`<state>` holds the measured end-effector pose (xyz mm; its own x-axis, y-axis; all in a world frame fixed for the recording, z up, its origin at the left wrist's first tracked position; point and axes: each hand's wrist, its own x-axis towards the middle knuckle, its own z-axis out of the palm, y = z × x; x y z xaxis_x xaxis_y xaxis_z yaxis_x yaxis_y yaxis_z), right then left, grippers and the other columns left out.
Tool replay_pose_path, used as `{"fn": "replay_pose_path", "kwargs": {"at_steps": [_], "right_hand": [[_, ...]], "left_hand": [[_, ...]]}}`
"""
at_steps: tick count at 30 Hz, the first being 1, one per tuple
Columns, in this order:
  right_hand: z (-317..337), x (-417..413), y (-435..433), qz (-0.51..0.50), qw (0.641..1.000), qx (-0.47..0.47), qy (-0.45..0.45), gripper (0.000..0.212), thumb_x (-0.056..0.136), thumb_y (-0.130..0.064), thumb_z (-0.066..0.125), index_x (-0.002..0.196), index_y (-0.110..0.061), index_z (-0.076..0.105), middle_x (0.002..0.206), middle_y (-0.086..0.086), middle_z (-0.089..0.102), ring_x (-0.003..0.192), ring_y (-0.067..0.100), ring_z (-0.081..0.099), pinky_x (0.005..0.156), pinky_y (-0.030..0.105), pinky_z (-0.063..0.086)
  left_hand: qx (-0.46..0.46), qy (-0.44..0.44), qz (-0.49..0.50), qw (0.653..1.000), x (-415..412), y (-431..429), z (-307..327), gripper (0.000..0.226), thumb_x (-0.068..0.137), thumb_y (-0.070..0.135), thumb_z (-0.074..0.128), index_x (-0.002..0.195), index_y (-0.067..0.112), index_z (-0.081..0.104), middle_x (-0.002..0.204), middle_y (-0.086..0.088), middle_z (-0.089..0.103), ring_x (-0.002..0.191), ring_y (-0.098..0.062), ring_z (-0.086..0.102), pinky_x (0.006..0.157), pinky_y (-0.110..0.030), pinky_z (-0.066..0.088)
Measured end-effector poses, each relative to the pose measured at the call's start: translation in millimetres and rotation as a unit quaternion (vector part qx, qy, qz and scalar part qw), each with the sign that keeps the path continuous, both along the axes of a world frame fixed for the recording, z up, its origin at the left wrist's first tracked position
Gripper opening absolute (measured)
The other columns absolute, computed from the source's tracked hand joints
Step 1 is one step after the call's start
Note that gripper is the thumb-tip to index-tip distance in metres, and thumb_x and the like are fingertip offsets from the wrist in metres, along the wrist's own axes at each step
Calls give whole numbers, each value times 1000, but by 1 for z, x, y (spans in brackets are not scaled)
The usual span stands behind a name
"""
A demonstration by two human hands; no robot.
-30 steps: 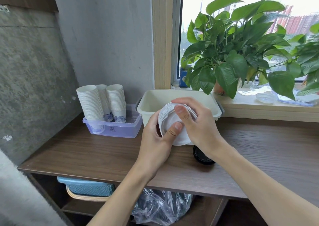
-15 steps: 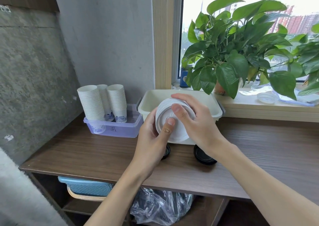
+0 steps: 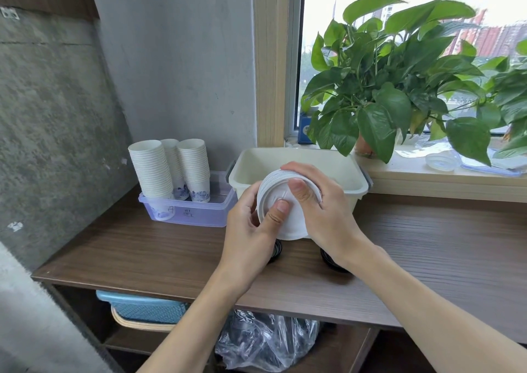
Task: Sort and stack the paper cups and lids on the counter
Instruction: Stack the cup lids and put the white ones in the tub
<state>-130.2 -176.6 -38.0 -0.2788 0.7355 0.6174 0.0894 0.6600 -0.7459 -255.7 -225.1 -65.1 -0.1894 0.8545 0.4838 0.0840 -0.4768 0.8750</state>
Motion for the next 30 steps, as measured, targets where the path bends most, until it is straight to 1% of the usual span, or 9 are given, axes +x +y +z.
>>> {"fn": "replay_pose_path", "kwargs": {"at_steps": [7,10,13,16,18,22,26,27,30], "right_hand": [[-6,-4,3,62,996,-61,2,28,95,-39,47,115,-23,59,110,-14,63,108,0,56,92,12,39],[-13,-7,4,81,993,-90,-5,31,97,-41,43,118,-24,58,107,-19,62,107,-3,54,90,9,37],[-20,-6,7,91,989,-113,-41,37,97,-49,36,123,-31,54,109,-25,60,108,-8,51,89,7,37],[-20,-1,12,86,989,-109,-57,47,96,-53,30,128,-29,54,119,-17,62,119,2,52,101,23,39],[-16,5,19,50,993,-94,-52,49,97,-51,30,125,-21,57,116,-6,66,115,10,57,100,31,43],[-7,28,47,-96,964,-33,-246,38,96,-38,53,130,-21,54,116,-5,64,115,12,56,100,31,42],[-10,43,67,-122,908,-37,-399,39,91,-30,62,129,-24,58,126,-6,62,120,14,53,97,30,43],[-11,44,71,-132,901,-24,-413,30,91,-26,60,121,-25,63,120,-7,65,114,16,56,90,31,45],[-13,46,74,-130,899,3,-418,12,90,-17,55,88,-26,63,85,-8,65,83,18,57,73,36,47]], "left_hand": [[-26,14,-11,1000,-11,0,-2,42,92,38,65,129,20,64,120,4,72,114,-11,66,92,-20,50],[-53,32,-15,998,-20,2,-3,58,88,42,64,140,18,56,131,6,67,122,-6,61,100,-20,47],[-72,32,-20,997,-29,3,-2,53,86,41,71,134,19,62,125,3,70,114,-10,65,91,-20,50],[-77,24,-6,997,-36,8,3,46,86,37,71,127,17,66,116,2,74,105,-10,68,84,-17,50],[-77,32,16,996,-41,14,9,51,82,42,68,127,17,66,113,4,73,95,-4,67,78,-15,48],[-107,14,55,993,-54,37,27,47,89,37,69,131,16,61,120,-4,70,106,-17,66,85,-32,57],[-142,9,36,989,-66,73,42,24,99,19,63,120,8,63,87,0,65,60,1,64,46,-10,44],[-153,14,32,988,-68,83,44,19,99,20,63,114,9,64,83,0,64,59,0,66,43,-10,42],[-160,32,42,986,-71,112,46,15,96,25,67,105,12,66,92,-4,70,81,-15,73,51,-15,51]]}}
